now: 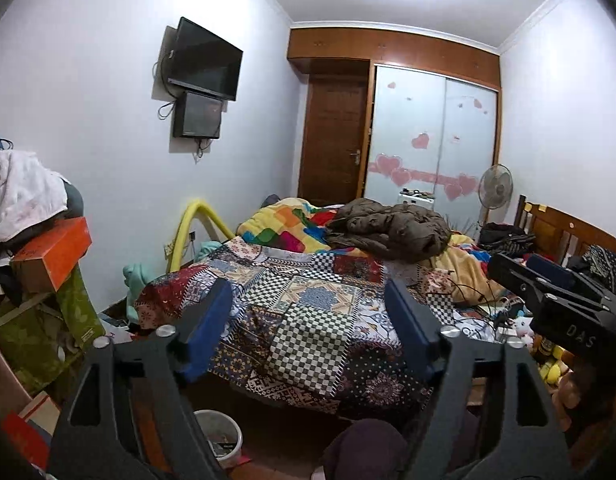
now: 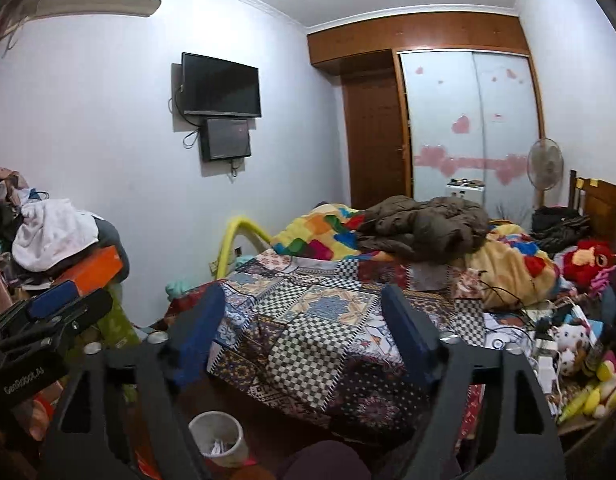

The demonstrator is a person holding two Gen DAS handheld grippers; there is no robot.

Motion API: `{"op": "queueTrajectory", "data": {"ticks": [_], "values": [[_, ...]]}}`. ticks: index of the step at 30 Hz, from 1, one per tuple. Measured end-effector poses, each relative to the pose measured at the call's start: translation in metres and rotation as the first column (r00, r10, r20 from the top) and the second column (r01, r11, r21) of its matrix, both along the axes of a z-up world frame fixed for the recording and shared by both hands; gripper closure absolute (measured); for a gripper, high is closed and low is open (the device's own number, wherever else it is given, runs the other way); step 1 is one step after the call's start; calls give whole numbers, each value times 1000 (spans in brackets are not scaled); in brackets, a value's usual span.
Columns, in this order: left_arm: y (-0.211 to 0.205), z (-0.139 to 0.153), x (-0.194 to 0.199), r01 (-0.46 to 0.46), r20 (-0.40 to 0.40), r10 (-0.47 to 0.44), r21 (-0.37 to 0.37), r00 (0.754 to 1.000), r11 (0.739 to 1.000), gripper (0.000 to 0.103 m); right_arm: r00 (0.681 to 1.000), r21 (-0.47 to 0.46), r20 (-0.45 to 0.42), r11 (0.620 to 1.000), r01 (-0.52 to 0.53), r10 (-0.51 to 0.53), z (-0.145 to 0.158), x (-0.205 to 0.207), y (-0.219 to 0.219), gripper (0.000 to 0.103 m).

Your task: Collect trash

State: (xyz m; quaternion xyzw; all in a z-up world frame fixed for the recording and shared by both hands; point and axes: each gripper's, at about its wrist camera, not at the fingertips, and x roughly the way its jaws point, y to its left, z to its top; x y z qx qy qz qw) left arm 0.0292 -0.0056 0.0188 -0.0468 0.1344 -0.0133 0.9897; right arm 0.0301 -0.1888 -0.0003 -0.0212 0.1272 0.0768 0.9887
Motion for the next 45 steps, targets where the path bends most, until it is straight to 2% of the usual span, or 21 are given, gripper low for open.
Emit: {"op": "queueTrajectory", "data": {"ticks": [1,3,4,8,13,22,30,45], "values": [[0,-1,-2,-1,-4,1,8,1000,1000,15,1000,1,5,1000,14,-14,0,-4,0,17],[-3,-4,-7,-8,-2,8,31,1000,1000,7,998,4,20,998,57,-57,0,-12,-3,0],[-5,-5,-10,-10,0,10,40,1000,999,5,997,9,27,997,74,-74,0,-15,-4,0],[-4,-9,-17,-21,-7,22,54,1000,998,2,988,25,47,989,143,-144,-1,-25,-8,0],[2,-15,-24,-26,-13,27,45,1000,999,2,987,-10,42,987,158,-158,-4,-28,-2,0],[13,-22,-25,-49,-25,50,40,998,998,2,991,-62,27,989,133,-132,-12,-29,14,0],[26,-29,-28,-77,-42,78,30,996,997,2,996,-70,-17,994,84,-85,-17,-27,24,0],[34,-38,-28,-99,-61,101,33,993,994,2,996,-83,-57,994,66,-70,-24,-22,36,0]]}}
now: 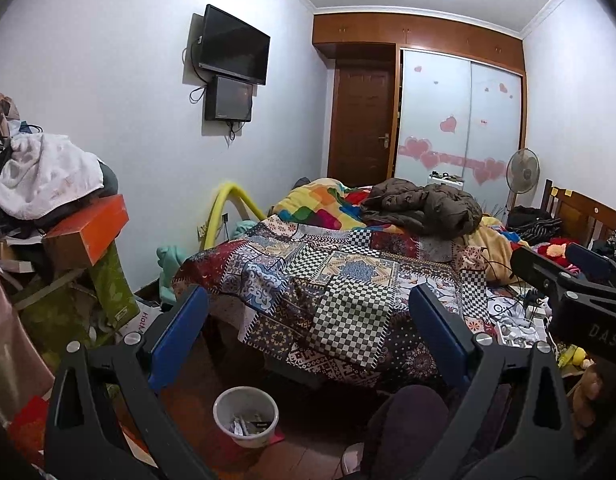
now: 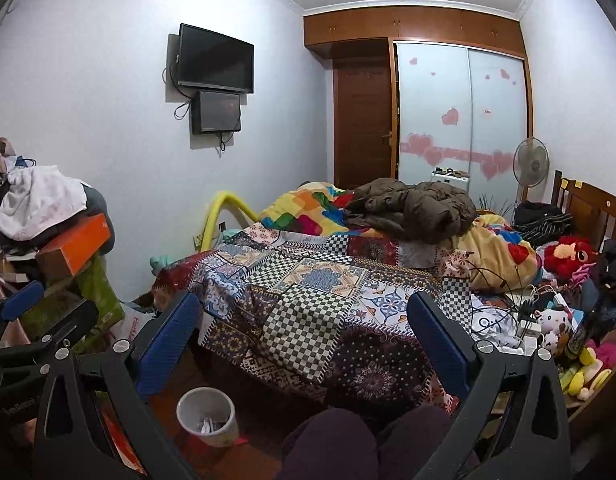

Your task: Collect trash

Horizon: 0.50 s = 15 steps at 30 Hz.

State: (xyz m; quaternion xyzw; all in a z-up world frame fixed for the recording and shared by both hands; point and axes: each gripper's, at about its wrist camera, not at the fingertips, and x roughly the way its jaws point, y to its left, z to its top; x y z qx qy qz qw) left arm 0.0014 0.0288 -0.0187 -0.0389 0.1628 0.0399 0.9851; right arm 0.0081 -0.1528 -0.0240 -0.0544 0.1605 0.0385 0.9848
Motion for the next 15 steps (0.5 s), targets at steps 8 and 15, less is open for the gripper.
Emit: {"op": "queueTrajectory", "data": {"ticks": [8,15], "values": [[0,-1,1,4,1,-4,0,1000,1000,2,1000,-6,-11,1000,1,-1,0,1,3,0],[3,-2,1,3,1,-3,-2,1000,1000,2,1000,2,-6,1000,5,-5,2,1,4,0]]}}
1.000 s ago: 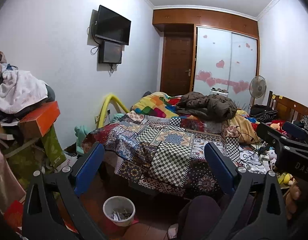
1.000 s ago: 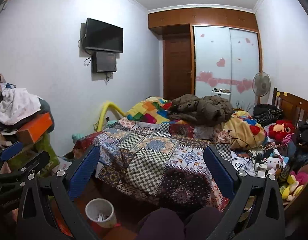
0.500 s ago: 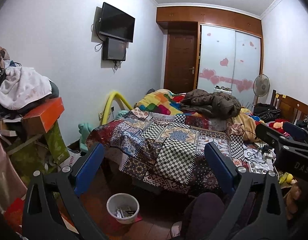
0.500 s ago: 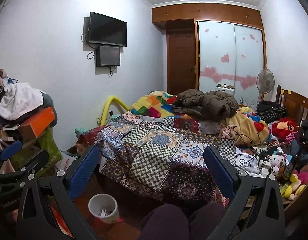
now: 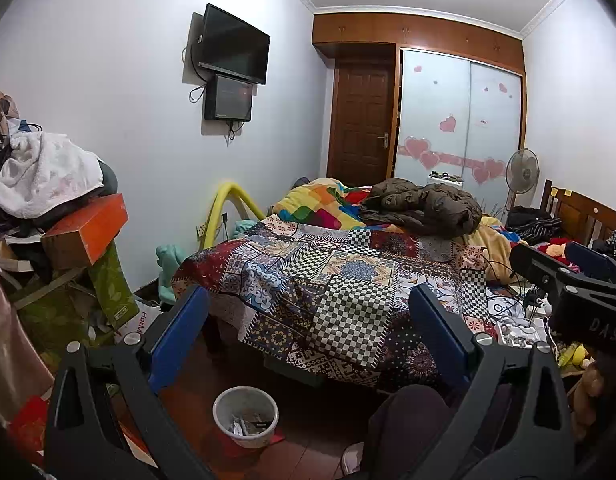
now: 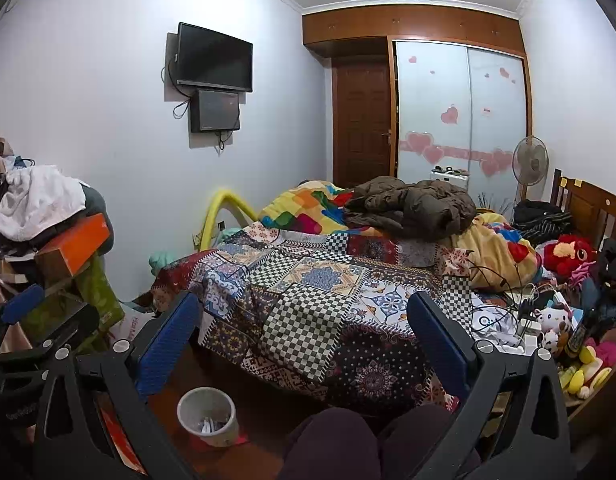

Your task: Collect trash

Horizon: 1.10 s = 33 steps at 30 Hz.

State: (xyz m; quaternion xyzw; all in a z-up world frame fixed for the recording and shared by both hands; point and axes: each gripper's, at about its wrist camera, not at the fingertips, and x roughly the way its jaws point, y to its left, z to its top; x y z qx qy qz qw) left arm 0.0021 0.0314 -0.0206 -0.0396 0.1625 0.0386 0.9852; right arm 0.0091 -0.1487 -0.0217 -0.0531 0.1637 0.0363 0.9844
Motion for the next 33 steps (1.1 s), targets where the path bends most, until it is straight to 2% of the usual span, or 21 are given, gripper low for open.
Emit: {"op": "queueTrajectory", "data": {"ticks": [33], "values": [[2,-2,-4,-5,2,5,2,1000,1000,1,1000,-5,-2,1000,0,0,0,0,13,0]]}}
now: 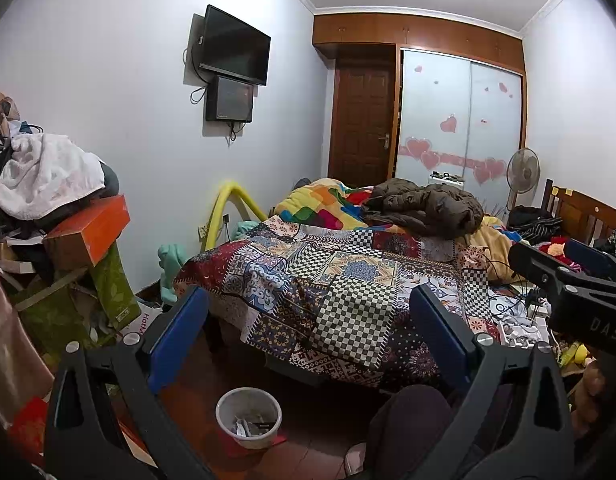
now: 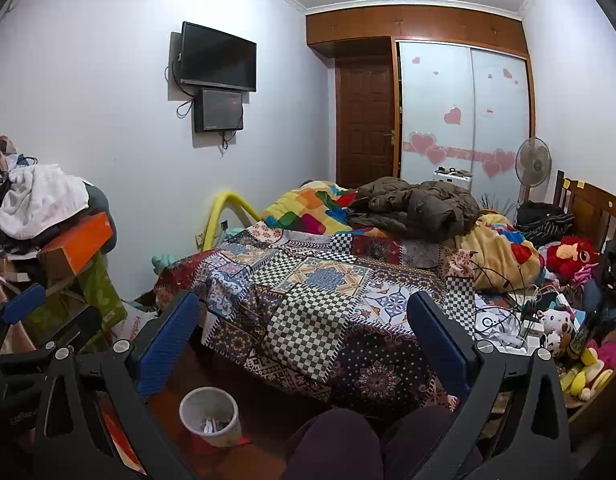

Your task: Collect trash

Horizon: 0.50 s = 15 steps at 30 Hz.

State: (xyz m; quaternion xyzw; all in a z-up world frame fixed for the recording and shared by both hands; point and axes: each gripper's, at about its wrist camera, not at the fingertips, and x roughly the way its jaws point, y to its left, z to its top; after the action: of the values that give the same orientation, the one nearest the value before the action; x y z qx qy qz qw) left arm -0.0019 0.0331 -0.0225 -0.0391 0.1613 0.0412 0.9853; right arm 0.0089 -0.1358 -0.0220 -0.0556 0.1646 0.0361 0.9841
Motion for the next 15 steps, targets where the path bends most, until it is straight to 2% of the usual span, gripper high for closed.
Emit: {"op": "queueTrajectory", "data": {"ticks": [15], "values": [[-1,3,2,15,1,-15,-3,1000,1000,1,1000,-7,5,1000,0,0,0,-3,5,0]]}}
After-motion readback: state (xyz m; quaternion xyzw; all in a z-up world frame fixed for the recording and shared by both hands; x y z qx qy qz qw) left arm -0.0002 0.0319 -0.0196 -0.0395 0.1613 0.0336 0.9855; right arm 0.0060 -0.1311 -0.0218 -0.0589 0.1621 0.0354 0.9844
